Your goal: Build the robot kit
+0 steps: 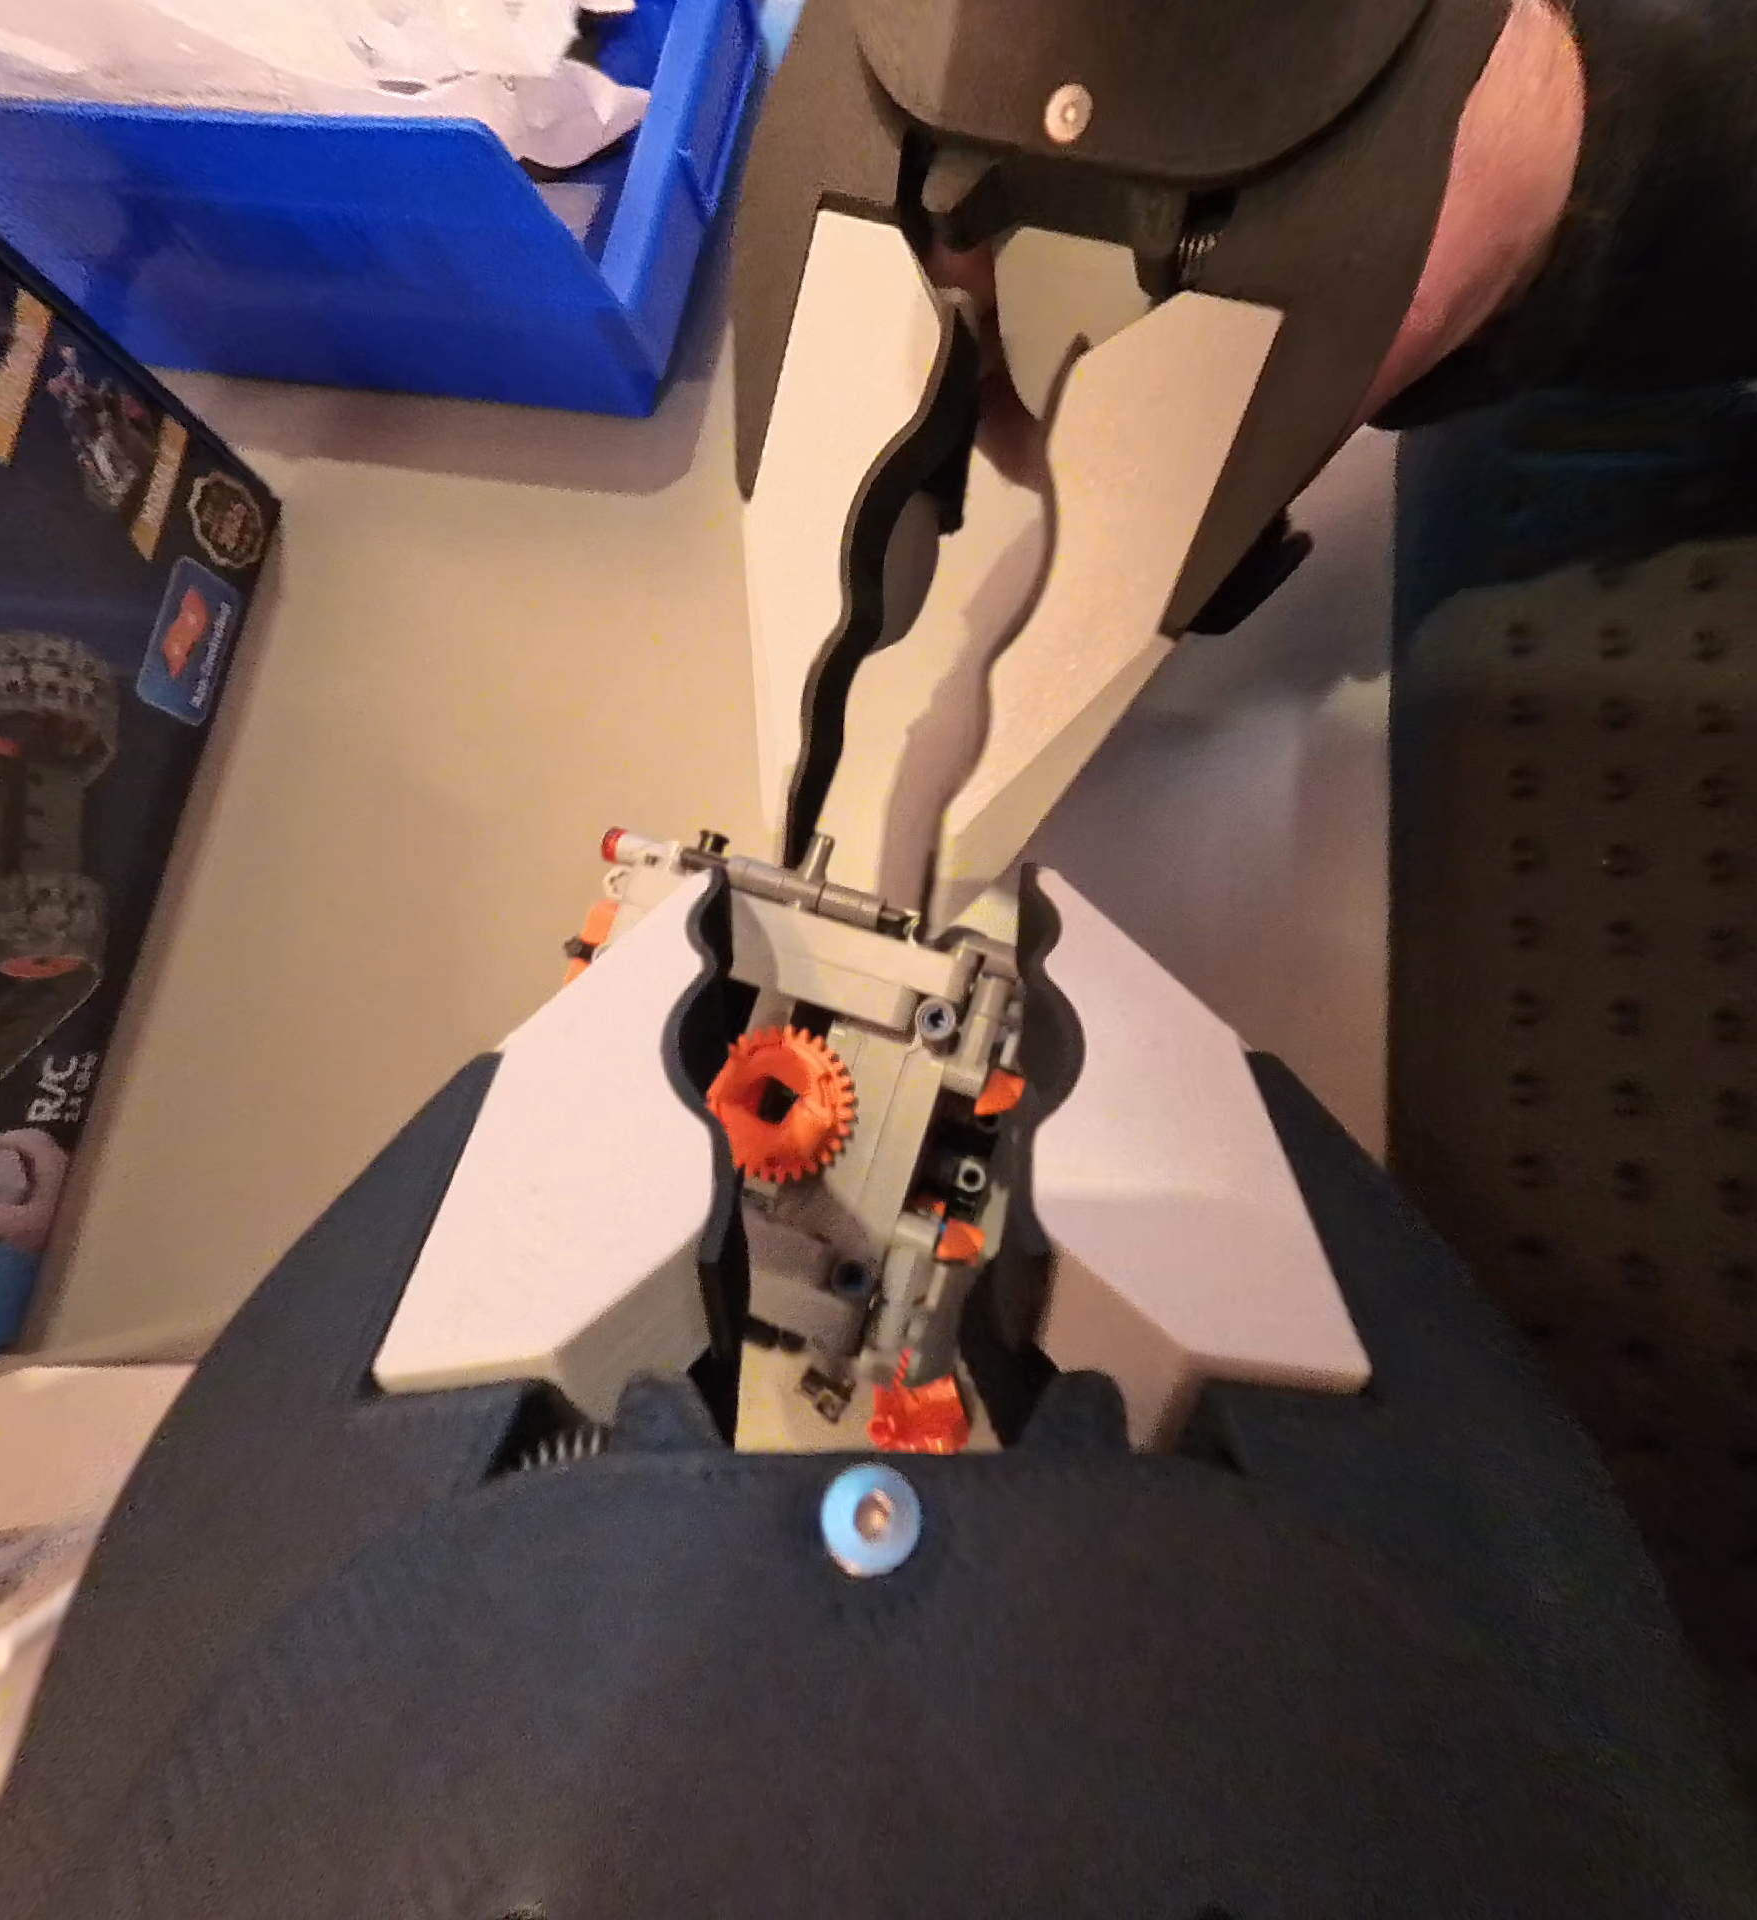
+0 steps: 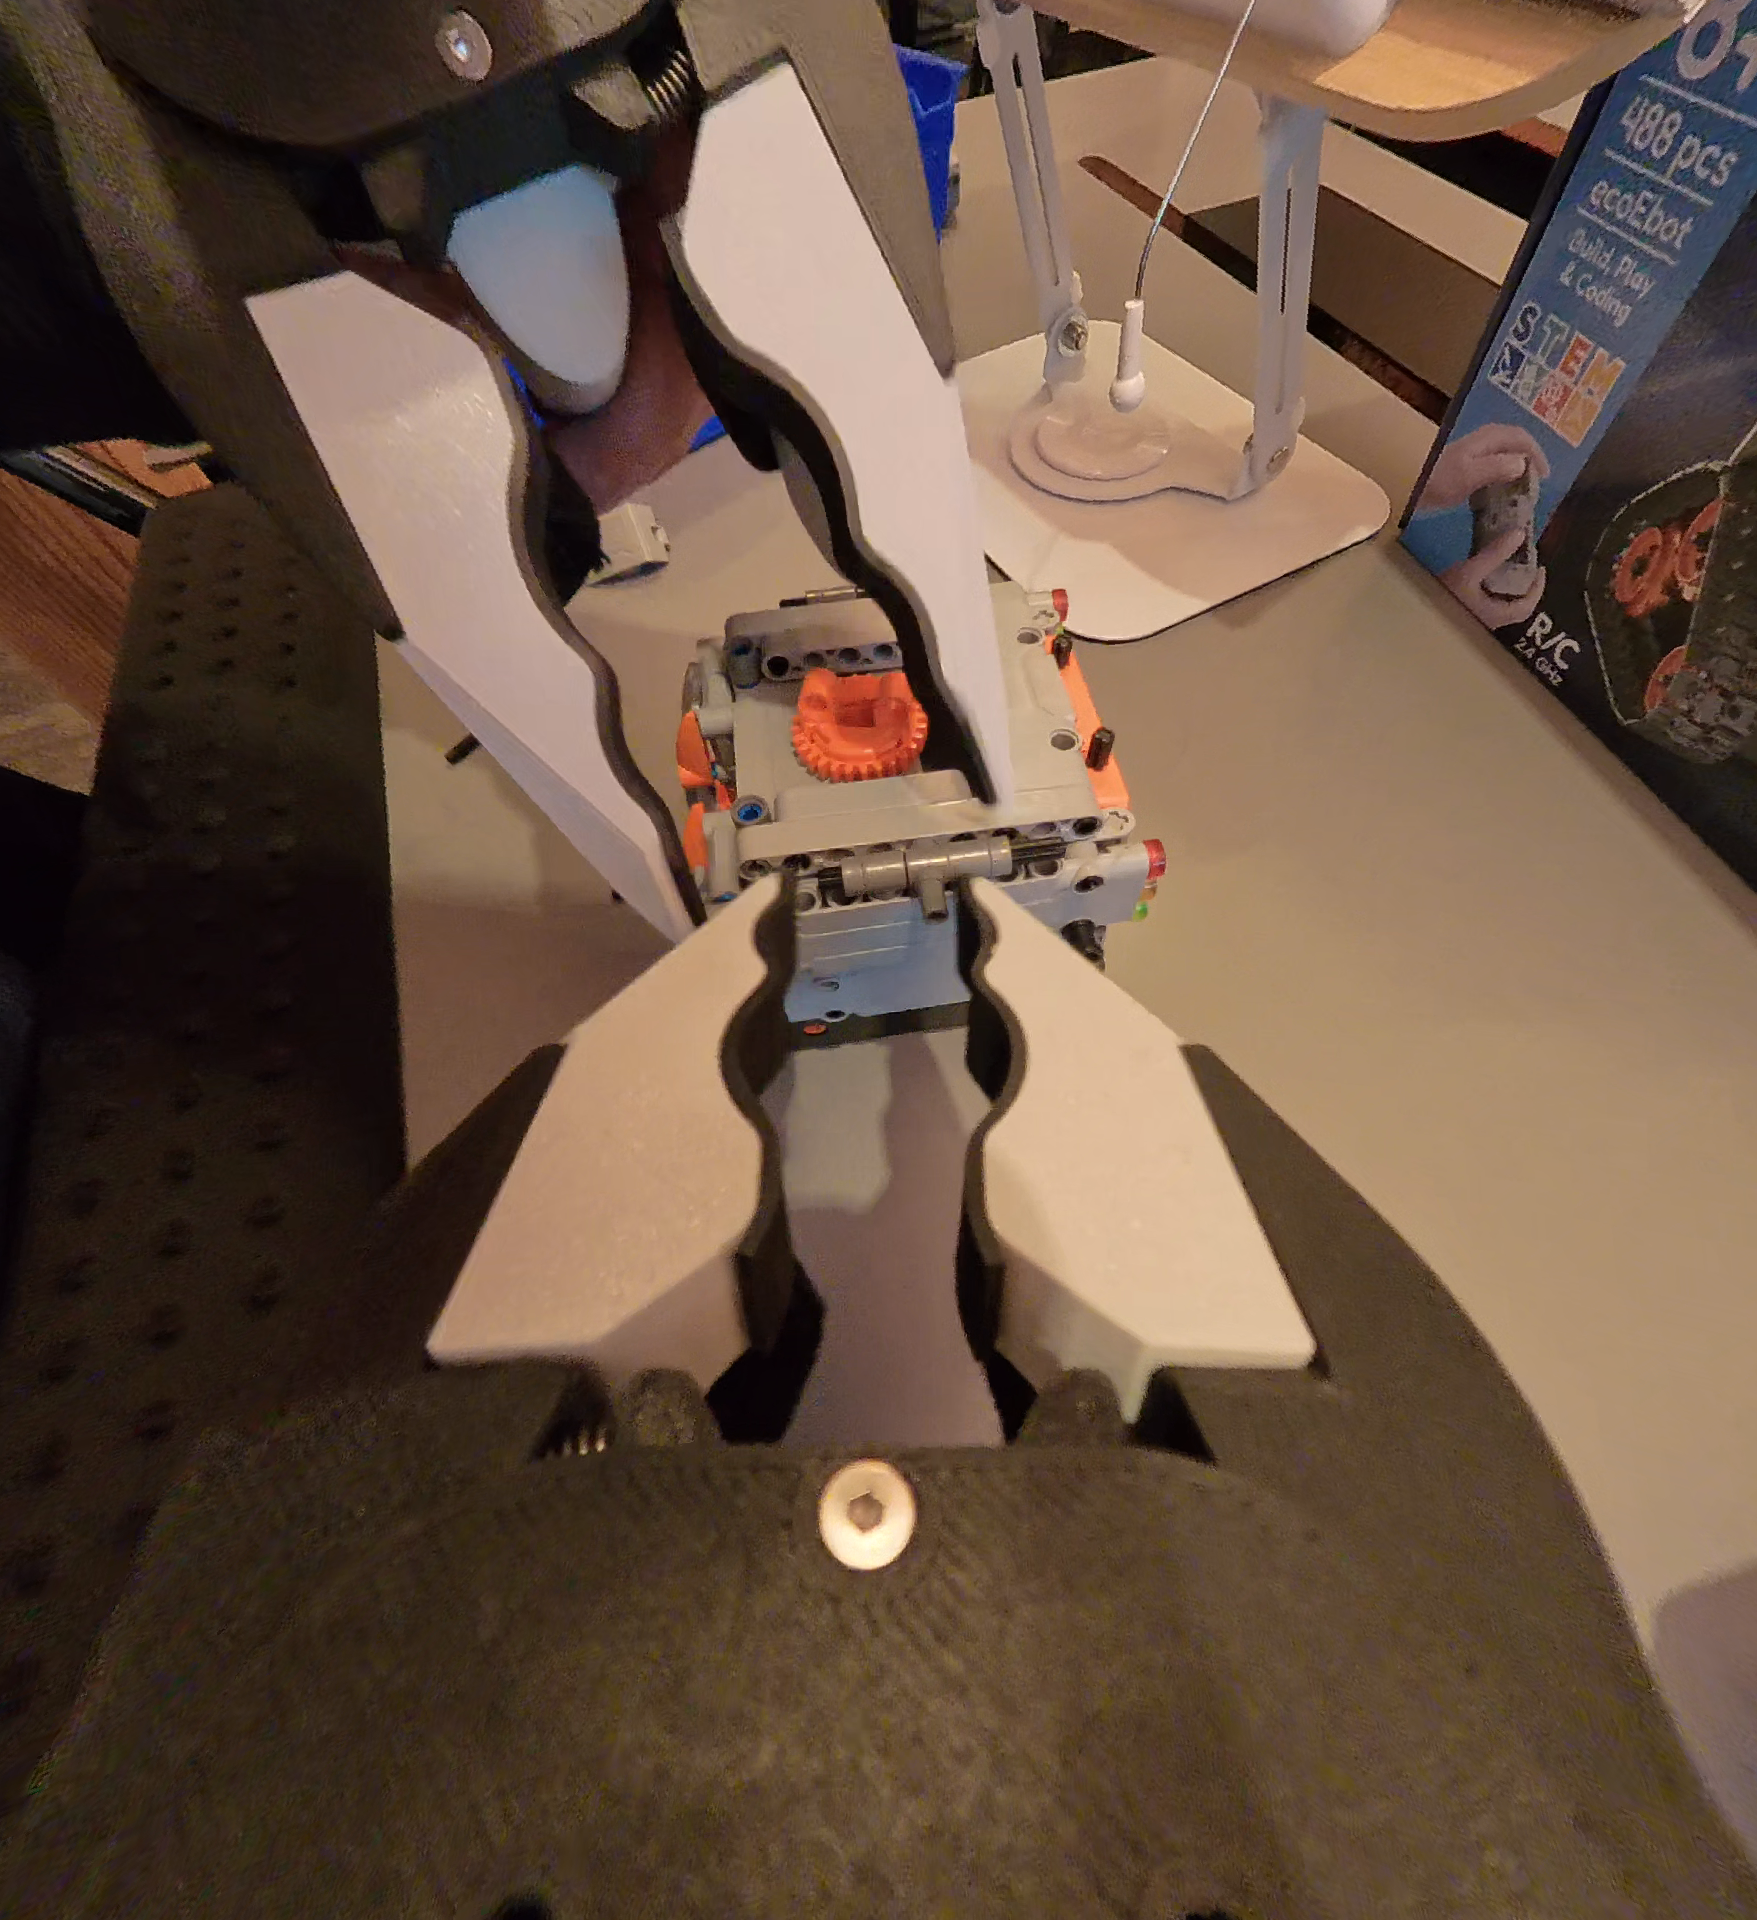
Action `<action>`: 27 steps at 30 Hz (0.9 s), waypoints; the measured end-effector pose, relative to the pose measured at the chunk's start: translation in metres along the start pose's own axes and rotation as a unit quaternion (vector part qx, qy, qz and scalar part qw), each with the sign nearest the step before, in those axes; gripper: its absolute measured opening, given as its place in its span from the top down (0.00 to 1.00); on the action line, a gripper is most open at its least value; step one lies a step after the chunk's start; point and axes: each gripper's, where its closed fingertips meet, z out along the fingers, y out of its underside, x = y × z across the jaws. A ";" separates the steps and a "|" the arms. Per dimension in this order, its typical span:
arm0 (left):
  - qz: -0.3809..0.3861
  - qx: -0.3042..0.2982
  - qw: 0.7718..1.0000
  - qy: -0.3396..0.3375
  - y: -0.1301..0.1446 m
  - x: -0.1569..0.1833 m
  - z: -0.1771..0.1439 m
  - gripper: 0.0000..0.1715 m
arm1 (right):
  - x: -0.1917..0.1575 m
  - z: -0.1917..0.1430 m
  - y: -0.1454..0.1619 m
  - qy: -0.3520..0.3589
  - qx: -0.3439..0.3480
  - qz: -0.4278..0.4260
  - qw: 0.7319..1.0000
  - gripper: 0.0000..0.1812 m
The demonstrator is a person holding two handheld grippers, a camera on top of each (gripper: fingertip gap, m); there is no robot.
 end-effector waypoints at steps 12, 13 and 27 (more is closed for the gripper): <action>-0.169 0.006 0.985 -0.023 0.064 -0.018 -0.039 0.60 | 0.004 0.000 0.004 -0.009 -0.004 0.099 0.995 0.76; -0.175 0.009 0.984 -0.020 0.064 -0.014 -0.036 0.63 | 0.004 0.001 0.003 -0.013 -0.002 0.101 0.995 0.77; -0.260 0.130 0.955 -0.059 0.024 0.016 -0.017 0.68 | 0.044 -0.036 0.011 -0.051 -0.050 0.102 0.992 0.84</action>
